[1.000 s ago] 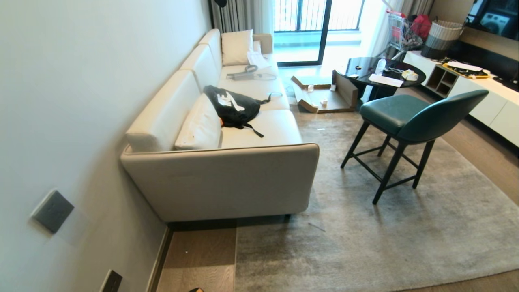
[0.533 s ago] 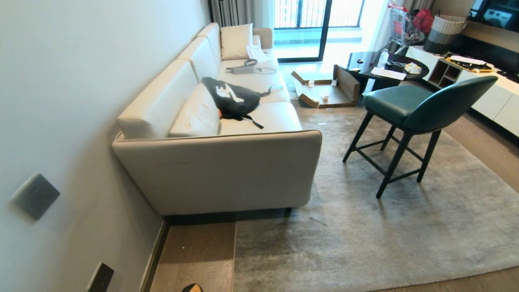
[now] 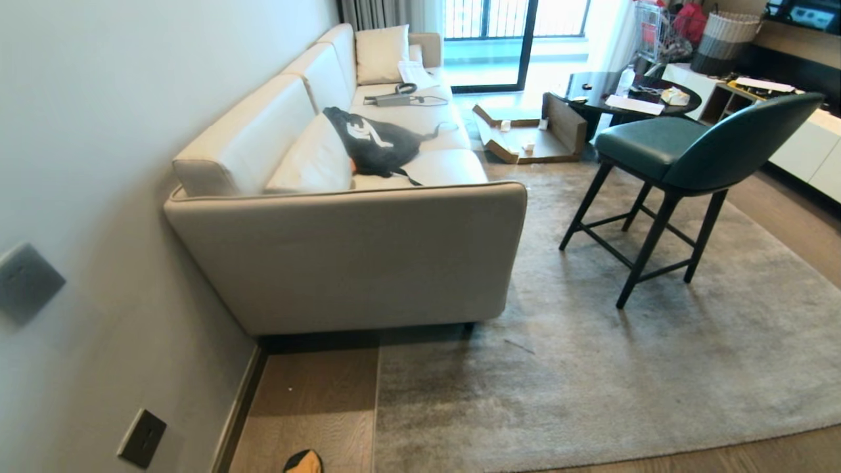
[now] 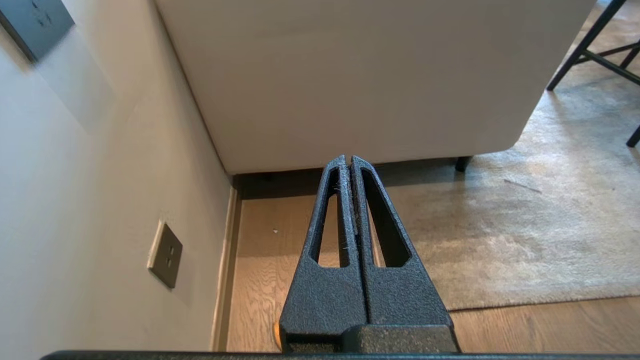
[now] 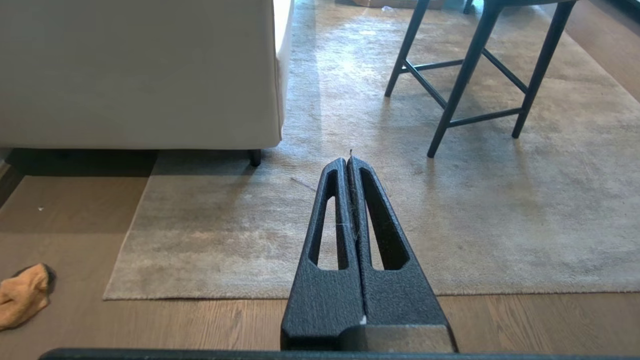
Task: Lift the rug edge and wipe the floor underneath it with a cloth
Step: Pick up the rag
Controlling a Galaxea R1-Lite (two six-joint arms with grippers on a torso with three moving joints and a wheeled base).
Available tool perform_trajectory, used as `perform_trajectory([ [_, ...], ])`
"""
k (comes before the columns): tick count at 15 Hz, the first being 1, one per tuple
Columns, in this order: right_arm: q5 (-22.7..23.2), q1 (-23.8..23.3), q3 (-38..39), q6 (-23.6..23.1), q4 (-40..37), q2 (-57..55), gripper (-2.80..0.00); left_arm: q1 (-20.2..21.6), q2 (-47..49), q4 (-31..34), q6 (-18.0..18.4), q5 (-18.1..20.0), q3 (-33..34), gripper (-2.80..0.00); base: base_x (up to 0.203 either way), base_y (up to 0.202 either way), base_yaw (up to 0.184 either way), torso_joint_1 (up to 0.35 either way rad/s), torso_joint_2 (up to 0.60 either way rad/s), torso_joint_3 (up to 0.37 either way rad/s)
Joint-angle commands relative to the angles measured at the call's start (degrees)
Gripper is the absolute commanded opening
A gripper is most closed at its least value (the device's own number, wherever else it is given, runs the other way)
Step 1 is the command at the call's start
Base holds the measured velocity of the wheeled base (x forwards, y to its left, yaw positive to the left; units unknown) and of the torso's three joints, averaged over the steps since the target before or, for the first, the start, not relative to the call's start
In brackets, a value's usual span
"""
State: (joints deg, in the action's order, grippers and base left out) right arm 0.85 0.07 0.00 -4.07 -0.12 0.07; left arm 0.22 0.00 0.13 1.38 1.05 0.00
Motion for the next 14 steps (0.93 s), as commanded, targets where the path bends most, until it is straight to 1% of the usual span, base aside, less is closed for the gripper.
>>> perform_trajectory([
  [1, 0.0, 0.0, 0.0, -0.1, 0.0, -0.1, -2.80, 0.0, 0.0, 0.0, 0.0, 0.0, 0.0, -2.80, 0.000, 0.000, 0.000, -0.032, 0.48, 0.400],
  [7, 0.0, 0.0, 0.0, -0.1, 0.0, -0.1, -2.80, 0.0, 0.0, 0.0, 0.0, 0.0, 0.0, -2.80, 0.000, 0.000, 0.000, -0.008, 0.43, 0.433],
  [8, 0.0, 0.0, 0.0, -0.1, 0.0, -0.1, -2.80, 0.0, 0.0, 0.0, 0.0, 0.0, 0.0, -2.80, 0.000, 0.000, 0.000, 0.002, 0.27, 0.302],
  [14, -0.1, 0.0, 0.0, 0.1, 0.1, -0.1, -2.80, 0.0, 0.0, 0.0, 0.0, 0.0, 0.0, -2.80, 0.000, 0.000, 0.000, -0.001, 0.00, 0.009],
])
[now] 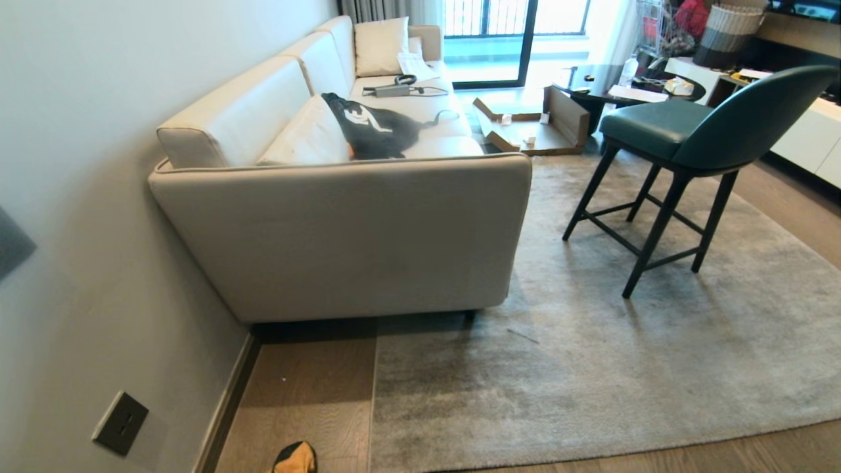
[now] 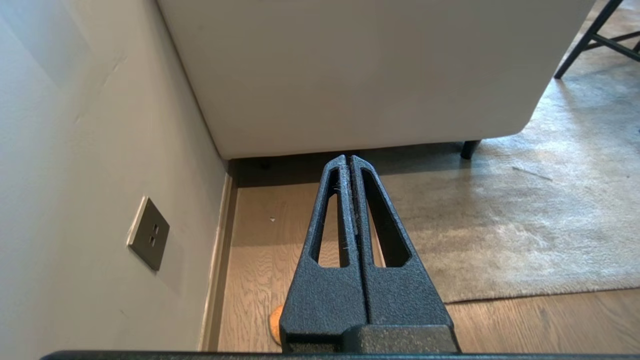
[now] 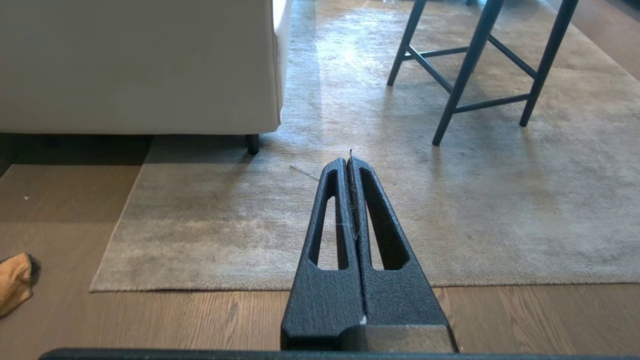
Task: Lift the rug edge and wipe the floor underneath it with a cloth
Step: Pick up the rag
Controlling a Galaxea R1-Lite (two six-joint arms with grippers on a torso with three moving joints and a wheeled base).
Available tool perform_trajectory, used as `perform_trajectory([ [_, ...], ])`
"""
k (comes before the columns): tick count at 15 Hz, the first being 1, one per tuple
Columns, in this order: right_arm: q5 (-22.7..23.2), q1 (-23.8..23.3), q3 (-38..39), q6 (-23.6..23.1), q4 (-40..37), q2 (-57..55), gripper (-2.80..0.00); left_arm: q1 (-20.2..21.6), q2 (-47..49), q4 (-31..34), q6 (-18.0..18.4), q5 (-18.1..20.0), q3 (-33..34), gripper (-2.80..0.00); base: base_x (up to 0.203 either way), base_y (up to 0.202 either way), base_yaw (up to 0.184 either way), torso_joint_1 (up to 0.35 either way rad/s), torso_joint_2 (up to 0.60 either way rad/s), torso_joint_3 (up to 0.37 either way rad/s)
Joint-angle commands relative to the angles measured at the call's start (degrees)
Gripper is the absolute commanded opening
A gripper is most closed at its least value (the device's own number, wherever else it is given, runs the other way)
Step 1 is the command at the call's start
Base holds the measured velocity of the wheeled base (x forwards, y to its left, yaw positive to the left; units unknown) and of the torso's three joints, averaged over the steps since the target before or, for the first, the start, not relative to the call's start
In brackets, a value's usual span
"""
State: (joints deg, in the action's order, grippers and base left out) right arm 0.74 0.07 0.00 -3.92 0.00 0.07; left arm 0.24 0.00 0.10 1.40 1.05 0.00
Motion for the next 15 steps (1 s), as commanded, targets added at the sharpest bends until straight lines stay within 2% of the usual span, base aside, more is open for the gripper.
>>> perform_trajectory([
  [1, 0.0, 0.0, 0.0, -0.2, 0.0, -0.1, -2.80, 0.0, 0.0, 0.0, 0.0, 0.0, 0.0, -2.80, 0.000, 0.000, 0.000, 0.000, 0.00, 0.000],
  [5, 0.1, 0.0, 0.0, 0.4, 0.0, -0.1, -2.80, 0.0, 0.0, 0.0, 0.0, 0.0, 0.0, -2.80, 0.000, 0.000, 0.000, 0.021, 0.09, 0.101],
  [15, 0.1, 0.0, 0.0, 0.4, 0.0, -0.1, -2.80, 0.0, 0.0, 0.0, 0.0, 0.0, 0.0, -2.80, 0.000, 0.000, 0.000, 0.001, 0.00, 0.003],
])
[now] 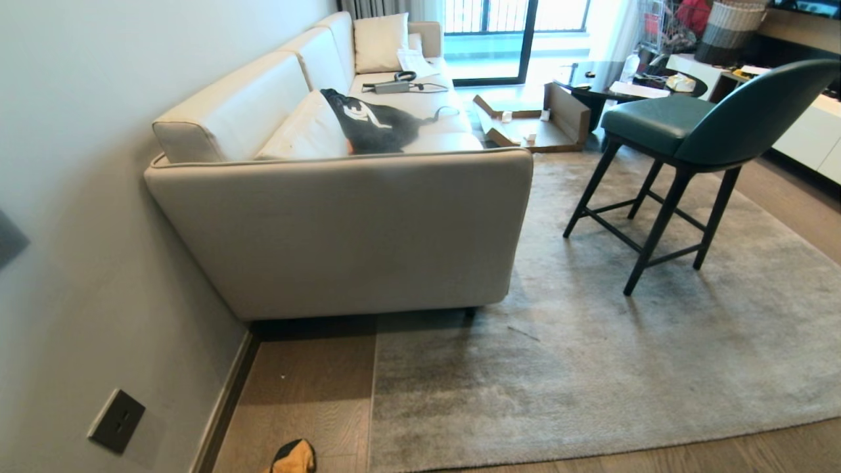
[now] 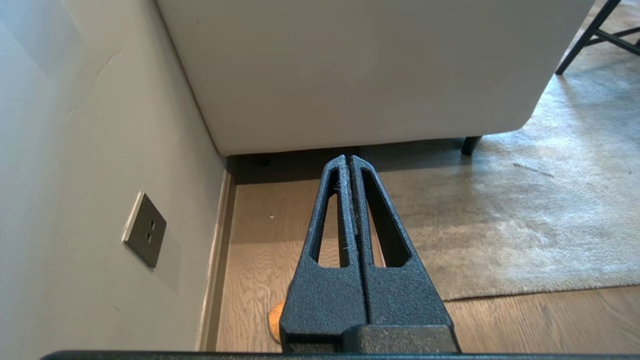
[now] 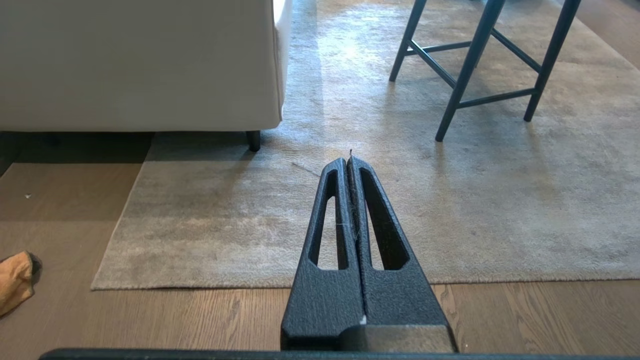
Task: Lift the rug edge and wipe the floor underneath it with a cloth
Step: Pick up the rag
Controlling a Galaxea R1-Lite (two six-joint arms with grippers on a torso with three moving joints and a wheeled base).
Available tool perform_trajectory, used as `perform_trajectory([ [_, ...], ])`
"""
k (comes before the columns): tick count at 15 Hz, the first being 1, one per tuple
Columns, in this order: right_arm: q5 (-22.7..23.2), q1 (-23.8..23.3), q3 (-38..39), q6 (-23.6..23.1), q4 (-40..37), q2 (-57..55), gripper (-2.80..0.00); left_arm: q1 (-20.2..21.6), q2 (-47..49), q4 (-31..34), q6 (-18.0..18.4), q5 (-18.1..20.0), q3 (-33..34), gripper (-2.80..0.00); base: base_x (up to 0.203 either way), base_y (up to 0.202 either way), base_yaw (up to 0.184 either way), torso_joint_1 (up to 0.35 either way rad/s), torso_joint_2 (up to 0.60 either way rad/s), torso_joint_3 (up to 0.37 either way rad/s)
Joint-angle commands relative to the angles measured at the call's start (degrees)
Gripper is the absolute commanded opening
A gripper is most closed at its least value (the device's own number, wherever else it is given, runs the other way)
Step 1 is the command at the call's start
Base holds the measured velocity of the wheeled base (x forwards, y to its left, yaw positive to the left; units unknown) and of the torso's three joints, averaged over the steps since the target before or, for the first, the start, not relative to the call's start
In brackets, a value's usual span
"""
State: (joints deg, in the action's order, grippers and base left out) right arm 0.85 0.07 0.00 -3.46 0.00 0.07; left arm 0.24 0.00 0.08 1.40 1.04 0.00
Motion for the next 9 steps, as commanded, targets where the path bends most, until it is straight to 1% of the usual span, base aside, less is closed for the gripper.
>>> perform_trajectory([
  [1, 0.0, 0.0, 0.0, -0.1, 0.0, -0.1, -2.80, 0.0, 0.0, 0.0, 0.0, 0.0, 0.0, -2.80, 0.000, 0.000, 0.000, 0.000, 0.00, 0.000],
  [9, 0.0, 0.0, 0.0, -0.1, 0.0, -0.1, -2.80, 0.0, 0.0, 0.0, 0.2, 0.1, 0.0, -2.80, 0.000, 0.000, 0.000, 0.000, 0.00, 0.000],
])
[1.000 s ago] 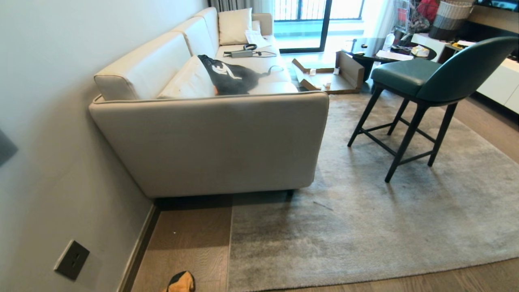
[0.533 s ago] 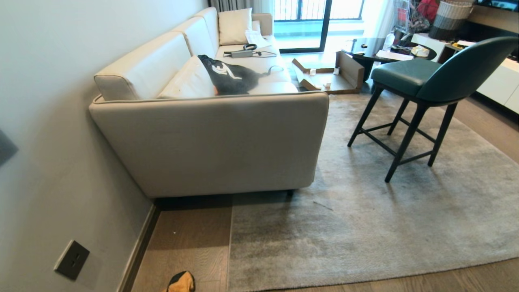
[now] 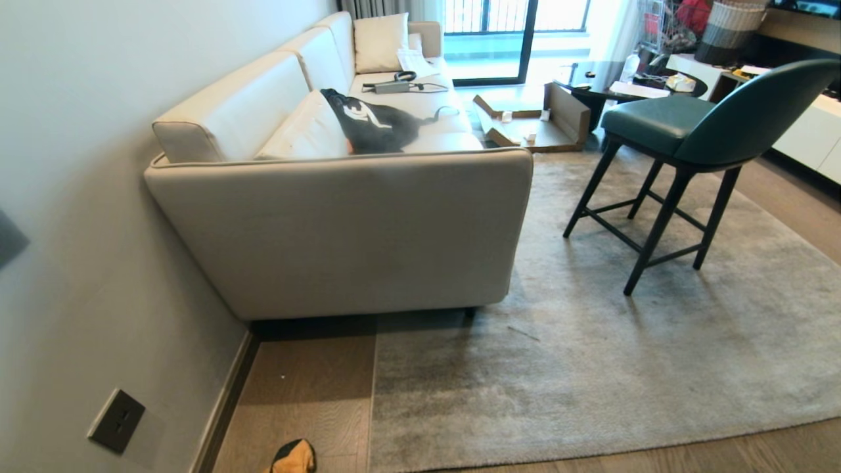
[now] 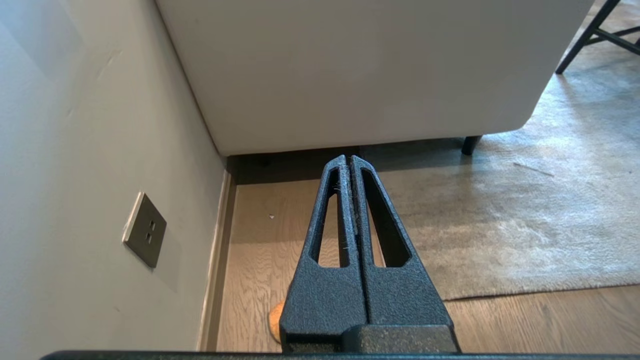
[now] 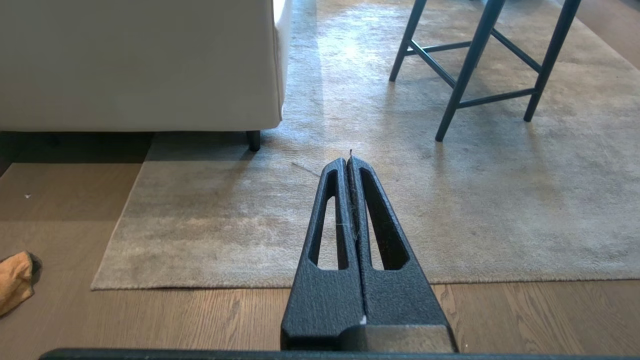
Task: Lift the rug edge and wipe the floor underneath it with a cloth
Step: Pick up the rag
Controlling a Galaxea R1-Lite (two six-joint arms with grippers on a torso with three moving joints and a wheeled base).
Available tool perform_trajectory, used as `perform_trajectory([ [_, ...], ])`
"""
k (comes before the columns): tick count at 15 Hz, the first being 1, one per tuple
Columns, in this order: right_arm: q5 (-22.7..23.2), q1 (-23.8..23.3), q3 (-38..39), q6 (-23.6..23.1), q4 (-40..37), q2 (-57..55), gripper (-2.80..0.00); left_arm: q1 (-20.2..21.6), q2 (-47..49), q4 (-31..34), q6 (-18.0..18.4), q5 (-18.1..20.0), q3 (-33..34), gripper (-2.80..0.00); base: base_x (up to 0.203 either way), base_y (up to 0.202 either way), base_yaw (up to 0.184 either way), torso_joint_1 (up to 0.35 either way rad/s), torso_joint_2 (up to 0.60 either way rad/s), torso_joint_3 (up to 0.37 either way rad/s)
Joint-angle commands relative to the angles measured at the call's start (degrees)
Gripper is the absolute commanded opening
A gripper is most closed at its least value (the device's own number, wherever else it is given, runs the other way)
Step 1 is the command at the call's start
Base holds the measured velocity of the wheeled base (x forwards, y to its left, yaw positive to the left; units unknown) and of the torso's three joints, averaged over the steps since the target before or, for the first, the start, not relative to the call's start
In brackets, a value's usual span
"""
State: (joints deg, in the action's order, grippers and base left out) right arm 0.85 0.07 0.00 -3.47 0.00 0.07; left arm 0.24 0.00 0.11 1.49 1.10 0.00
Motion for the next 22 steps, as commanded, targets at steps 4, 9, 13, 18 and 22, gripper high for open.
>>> perform_trajectory([
  [4, 0.0, 0.0, 0.0, 0.0, 0.0, -0.1, -2.80, 0.0, 0.0, 0.0, -0.6, 0.0, 0.0, -2.80, 0.000, 0.000, 0.000, 0.000, 0.00, 0.000],
  [9, 0.0, 0.0, 0.0, 0.0, 0.0, -0.1, -2.80, 0.0, 0.0, -0.1, -0.6, 0.0, 0.0, -2.80, 0.000, 0.000, 0.000, 0.002, 0.00, -0.016],
  [13, 0.0, 0.0, 0.0, 0.0, 0.0, -0.1, -2.80, 0.0, 0.0, -0.1, -0.6, 0.0, 0.0, -2.80, 0.000, 0.000, 0.000, 0.001, 0.00, -0.164],
  [18, 0.0, 0.0, 0.0, 0.0, 0.0, -0.1, -2.80, 0.0, 0.0, -0.1, -0.6, 0.0, 0.0, -2.80, 0.000, 0.000, 0.000, 0.002, 0.00, -0.196],
  [22, 0.0, 0.0, 0.0, 0.0, 0.0, -0.1, -2.80, 0.0, 0.0, -0.1, -0.6, 0.0, 0.0, -2.80, 0.000, 0.000, 0.000, 0.007, 0.00, -0.200],
])
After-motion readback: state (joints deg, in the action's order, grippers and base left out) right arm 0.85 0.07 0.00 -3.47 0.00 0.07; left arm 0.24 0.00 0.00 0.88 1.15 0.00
